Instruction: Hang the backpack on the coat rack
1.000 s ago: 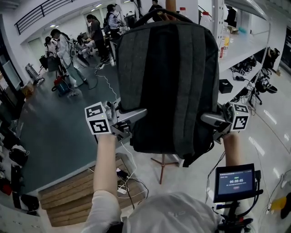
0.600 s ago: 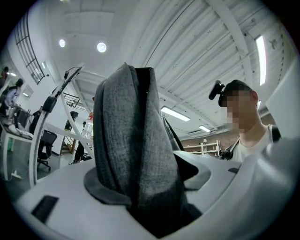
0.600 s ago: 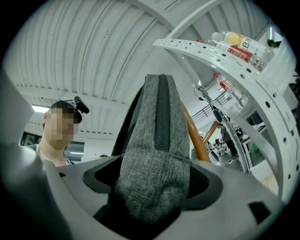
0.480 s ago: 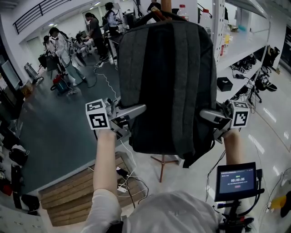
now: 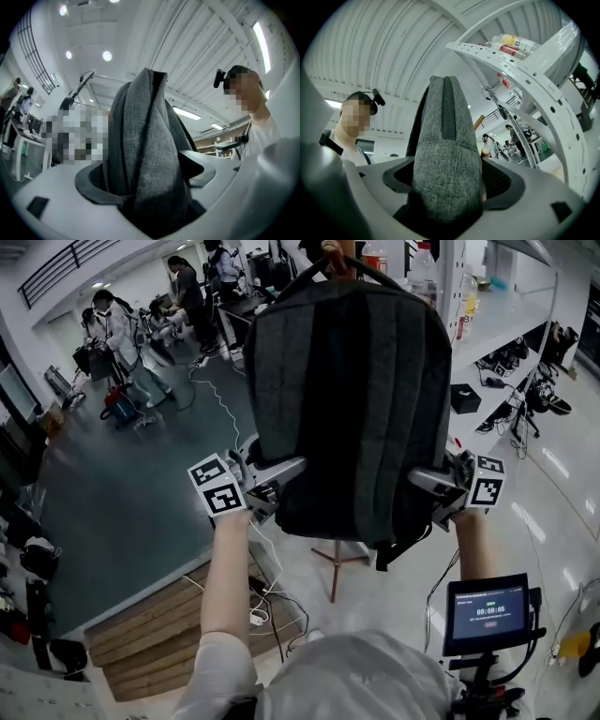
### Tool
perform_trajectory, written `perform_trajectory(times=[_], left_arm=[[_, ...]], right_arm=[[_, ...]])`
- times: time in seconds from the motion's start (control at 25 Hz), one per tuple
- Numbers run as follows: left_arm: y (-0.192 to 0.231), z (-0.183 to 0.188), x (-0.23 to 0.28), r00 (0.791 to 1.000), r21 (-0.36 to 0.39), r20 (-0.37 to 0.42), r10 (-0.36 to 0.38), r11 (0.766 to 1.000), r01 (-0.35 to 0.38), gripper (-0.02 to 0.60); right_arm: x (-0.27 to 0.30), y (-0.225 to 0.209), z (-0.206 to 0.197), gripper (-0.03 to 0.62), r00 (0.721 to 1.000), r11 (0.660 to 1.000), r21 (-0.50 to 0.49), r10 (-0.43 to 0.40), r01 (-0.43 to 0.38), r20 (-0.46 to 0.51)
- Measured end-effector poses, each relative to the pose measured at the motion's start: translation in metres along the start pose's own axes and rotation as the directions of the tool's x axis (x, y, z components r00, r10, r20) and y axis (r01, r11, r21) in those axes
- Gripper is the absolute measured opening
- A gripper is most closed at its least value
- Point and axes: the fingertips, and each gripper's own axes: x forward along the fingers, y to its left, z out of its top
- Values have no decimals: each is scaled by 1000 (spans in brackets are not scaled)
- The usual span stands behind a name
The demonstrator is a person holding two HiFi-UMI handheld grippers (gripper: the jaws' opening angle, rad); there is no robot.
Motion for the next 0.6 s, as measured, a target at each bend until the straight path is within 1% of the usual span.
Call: perform_trajectory(times=[0.08, 0.12, 0.24, 0.32, 0.36, 0.44, 0.48, 0.56, 0.6], left_arm=[[4, -2, -6, 996, 27, 53, 70, 997, -72, 402], [7, -3, -10, 990, 29, 79, 114, 993, -116, 414], [11, -1, -24, 963, 26, 124, 239, 970, -244, 419], [5, 2, -33, 947, 41, 136, 292, 953, -300, 419], [-1, 5, -37, 938, 59, 145, 315, 943, -326, 419], [-15, 12, -47, 916, 108, 175, 362, 917, -383, 418], [-21, 15, -54, 900, 132, 195, 389, 899, -417, 417], [-26, 16, -75, 859, 156, 226, 460, 853, -498, 416], [-26, 15, -87, 837, 150, 235, 494, 832, -534, 414]], right_arm=[[-4, -4, -2, 408, 999, 999, -12, -40, 41, 11], [-6, -6, -2, 408, 998, 998, -17, -68, 68, 15], [-11, -14, 4, 405, 987, 987, -37, -158, 159, 25], [-13, -19, 6, 404, 982, 983, -23, -183, 184, 39], [-13, -21, 4, 404, 982, 983, -7, -184, 185, 52], [-12, -21, 1, 403, 982, 986, 23, -169, 168, 79], [-11, -20, 0, 404, 982, 986, 32, -165, 163, 91], [-11, -20, -1, 404, 978, 984, 41, -178, 174, 112], [-12, -22, -1, 404, 974, 982, 41, -190, 186, 123]])
